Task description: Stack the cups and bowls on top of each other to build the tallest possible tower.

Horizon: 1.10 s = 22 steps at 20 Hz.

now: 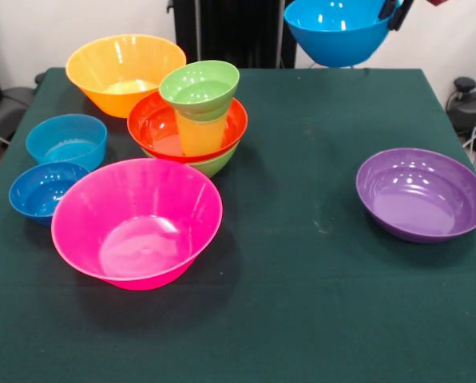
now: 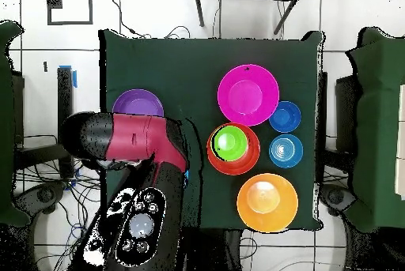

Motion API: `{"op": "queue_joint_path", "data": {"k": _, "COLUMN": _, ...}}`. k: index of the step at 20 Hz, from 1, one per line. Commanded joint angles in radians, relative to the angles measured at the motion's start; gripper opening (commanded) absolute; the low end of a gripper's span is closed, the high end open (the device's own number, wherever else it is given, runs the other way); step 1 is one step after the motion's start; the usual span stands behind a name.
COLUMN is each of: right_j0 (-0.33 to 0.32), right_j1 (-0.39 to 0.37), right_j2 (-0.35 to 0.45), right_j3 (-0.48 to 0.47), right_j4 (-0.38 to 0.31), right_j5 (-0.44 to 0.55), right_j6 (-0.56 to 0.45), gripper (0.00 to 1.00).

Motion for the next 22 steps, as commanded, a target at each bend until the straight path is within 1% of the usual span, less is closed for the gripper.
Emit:
{"op": "queue_joint_path", "data": {"k": 1, "right_j0": 0.052, "right_j1": -0.019, "right_j2": 0.026, "right_j3": -0.069, "right_j4": -0.281, "right_j5": -0.036, "right_j6": -0.194, "gripper": 0.0}}
{"op": "queue_joint_path", "data": {"k": 2, "right_j0": 0.059, "right_j1": -0.034, "right_j2": 0.021, "right_j3": -0.03, "right_j4": -0.257, "right_j5": -0.132, "right_j6": -0.14, "gripper": 0.0}}
{"op": "queue_joint_path", "data": {"k": 3, "right_j0": 0.057, "right_j1": -0.037, "right_j2": 0.025, "right_j3": -0.03, "right_j4": -0.261, "right_j5": -0.125, "right_j6": -0.138, "gripper": 0.0}}
{"op": "queue_joint_path", "data": {"k": 4, "right_j0": 0.074, "right_j1": -0.022, "right_j2": 0.007, "right_j3": -0.055, "right_j4": -0.275, "right_j5": -0.088, "right_j6": -0.114, "gripper": 0.0}}
{"op": "queue_joint_path", "data": {"k": 8, "right_j0": 0.07, "right_j1": -0.034, "right_j2": 0.025, "right_j3": -0.068, "right_j4": -0.302, "right_j5": -0.055, "right_j6": -0.096, "gripper": 0.0}}
{"op": "queue_joint_path", "data": {"k": 17, "right_j0": 0.053, "right_j1": -0.046, "right_j2": 0.05, "right_j3": -0.057, "right_j4": -0.33, "right_j5": -0.058, "right_j6": -0.084, "gripper": 0.0}}
{"op": "queue_joint_path", "data": {"k": 22, "right_j0": 0.05, "right_j1": -0.053, "right_j2": 0.055, "right_j3": -0.071, "right_j4": -0.34, "right_j5": -0.033, "right_j6": -0.09, "gripper": 0.0}}
